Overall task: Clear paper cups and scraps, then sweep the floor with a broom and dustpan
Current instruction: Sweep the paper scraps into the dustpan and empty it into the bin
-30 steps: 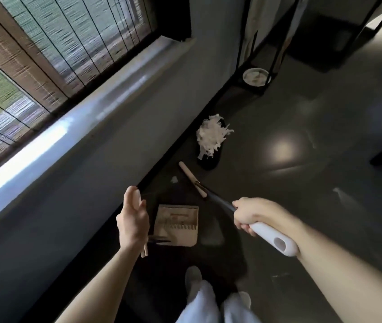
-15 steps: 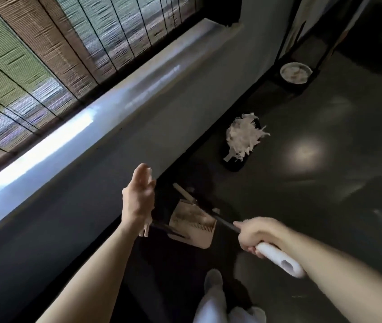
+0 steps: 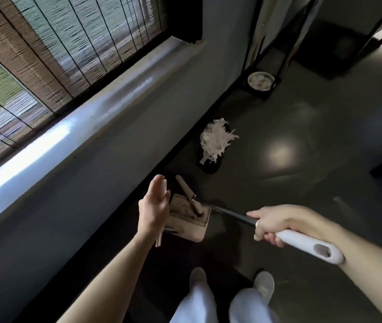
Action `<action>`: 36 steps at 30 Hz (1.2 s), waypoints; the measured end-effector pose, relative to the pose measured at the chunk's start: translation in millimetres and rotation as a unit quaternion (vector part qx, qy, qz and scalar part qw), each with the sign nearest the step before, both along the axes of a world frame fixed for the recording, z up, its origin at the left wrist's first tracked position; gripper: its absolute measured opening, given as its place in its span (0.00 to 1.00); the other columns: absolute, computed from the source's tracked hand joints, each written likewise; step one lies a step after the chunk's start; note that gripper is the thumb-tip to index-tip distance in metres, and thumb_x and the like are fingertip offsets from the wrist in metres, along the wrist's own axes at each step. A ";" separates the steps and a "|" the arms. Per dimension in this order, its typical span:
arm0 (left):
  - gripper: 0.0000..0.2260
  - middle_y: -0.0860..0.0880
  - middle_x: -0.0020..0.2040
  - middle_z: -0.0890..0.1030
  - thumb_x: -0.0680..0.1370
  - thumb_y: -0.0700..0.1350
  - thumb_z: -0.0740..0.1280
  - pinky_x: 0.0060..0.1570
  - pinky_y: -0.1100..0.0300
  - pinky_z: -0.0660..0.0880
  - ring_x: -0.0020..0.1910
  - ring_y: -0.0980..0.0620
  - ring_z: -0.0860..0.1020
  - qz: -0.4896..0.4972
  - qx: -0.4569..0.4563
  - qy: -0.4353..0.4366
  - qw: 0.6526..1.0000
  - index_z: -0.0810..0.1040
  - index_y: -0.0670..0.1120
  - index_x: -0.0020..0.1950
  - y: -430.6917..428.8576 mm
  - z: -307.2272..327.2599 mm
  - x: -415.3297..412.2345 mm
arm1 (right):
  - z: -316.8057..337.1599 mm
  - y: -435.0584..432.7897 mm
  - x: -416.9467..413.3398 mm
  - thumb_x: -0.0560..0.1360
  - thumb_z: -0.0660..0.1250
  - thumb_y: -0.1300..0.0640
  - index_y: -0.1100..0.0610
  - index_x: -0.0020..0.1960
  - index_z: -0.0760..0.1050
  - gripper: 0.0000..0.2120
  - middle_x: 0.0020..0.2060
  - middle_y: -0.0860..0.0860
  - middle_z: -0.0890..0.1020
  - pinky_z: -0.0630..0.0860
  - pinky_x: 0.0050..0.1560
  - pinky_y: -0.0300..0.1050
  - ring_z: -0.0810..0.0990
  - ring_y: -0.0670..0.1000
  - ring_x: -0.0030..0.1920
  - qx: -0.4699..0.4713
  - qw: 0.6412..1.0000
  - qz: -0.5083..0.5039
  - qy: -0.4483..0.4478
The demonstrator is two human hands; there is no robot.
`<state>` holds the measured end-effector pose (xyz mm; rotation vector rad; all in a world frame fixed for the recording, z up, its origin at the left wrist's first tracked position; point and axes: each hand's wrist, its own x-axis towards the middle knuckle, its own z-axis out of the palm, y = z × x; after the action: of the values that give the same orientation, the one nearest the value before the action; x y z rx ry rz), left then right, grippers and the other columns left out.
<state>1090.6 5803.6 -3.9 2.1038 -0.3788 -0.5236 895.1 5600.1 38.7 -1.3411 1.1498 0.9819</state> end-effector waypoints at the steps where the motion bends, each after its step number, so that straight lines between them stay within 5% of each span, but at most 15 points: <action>1: 0.19 0.54 0.39 0.79 0.78 0.45 0.66 0.29 0.45 0.79 0.29 0.53 0.77 -0.011 0.000 -0.001 1.000 0.69 0.73 0.51 -7.8 1.4 -7.1 | 0.6 -6.5 -10.4 0.76 0.61 0.68 0.42 0.76 0.56 0.35 0.23 0.50 0.68 0.64 0.20 0.33 0.65 0.44 0.18 0.002 1.000 -0.017 -0.003; 13: 0.21 0.53 0.36 0.78 0.79 0.43 0.64 0.25 0.49 0.78 0.27 0.55 0.75 -0.056 -0.026 -0.021 0.998 0.68 0.74 0.48 -179.6 9.4 -135.3 | 8.9 -159.2 -165.9 0.77 0.63 0.67 0.46 0.76 0.56 0.33 0.21 0.49 0.68 0.64 0.20 0.34 0.66 0.43 0.20 0.016 0.996 -0.090 -0.012; 19: 0.17 0.50 0.43 0.78 0.80 0.46 0.64 0.22 0.61 0.74 0.27 0.52 0.77 0.019 -0.039 0.001 0.999 0.67 0.67 0.62 -286.4 15.9 -196.1 | 24.0 -264.5 -217.5 0.77 0.64 0.66 0.52 0.73 0.62 0.27 0.19 0.49 0.69 0.64 0.18 0.34 0.67 0.43 0.19 -0.002 0.991 -0.129 -0.039; 28: 0.16 0.46 0.47 0.76 0.80 0.43 0.65 0.24 0.62 0.74 0.31 0.50 0.78 0.060 -0.086 0.011 0.994 0.69 0.65 0.59 -447.4 20.2 -207.0 | 30.7 -427.0 -182.5 0.78 0.63 0.67 0.47 0.77 0.54 0.34 0.18 0.49 0.68 0.64 0.17 0.33 0.66 0.43 0.17 0.004 0.985 -0.149 -0.086; 32: 0.21 0.47 0.46 0.78 0.79 0.43 0.65 0.31 0.50 0.80 0.35 0.46 0.80 0.101 -0.086 0.012 0.991 0.67 0.72 0.52 -518.4 1.9 -191.1 | 17.3 -504.8 -138.5 0.79 0.62 0.67 0.49 0.77 0.54 0.32 0.18 0.49 0.68 0.65 0.18 0.33 0.66 0.42 0.18 0.010 0.991 -0.095 -0.094; 36: 0.17 0.49 0.44 0.77 0.79 0.44 0.65 0.33 0.44 0.80 0.35 0.45 0.79 0.148 -0.075 0.021 0.986 0.68 0.67 0.56 -575.0 -4.7 -163.1 | 4.7 -572.5 -92.3 0.79 0.62 0.66 0.48 0.77 0.54 0.32 0.19 0.48 0.69 0.66 0.20 0.34 0.67 0.42 0.20 0.009 0.996 -0.025 -0.090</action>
<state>927.5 5228.6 -8.6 1.9548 -0.0750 -0.3518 802.7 5027.6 43.4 -1.3513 1.0303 0.8162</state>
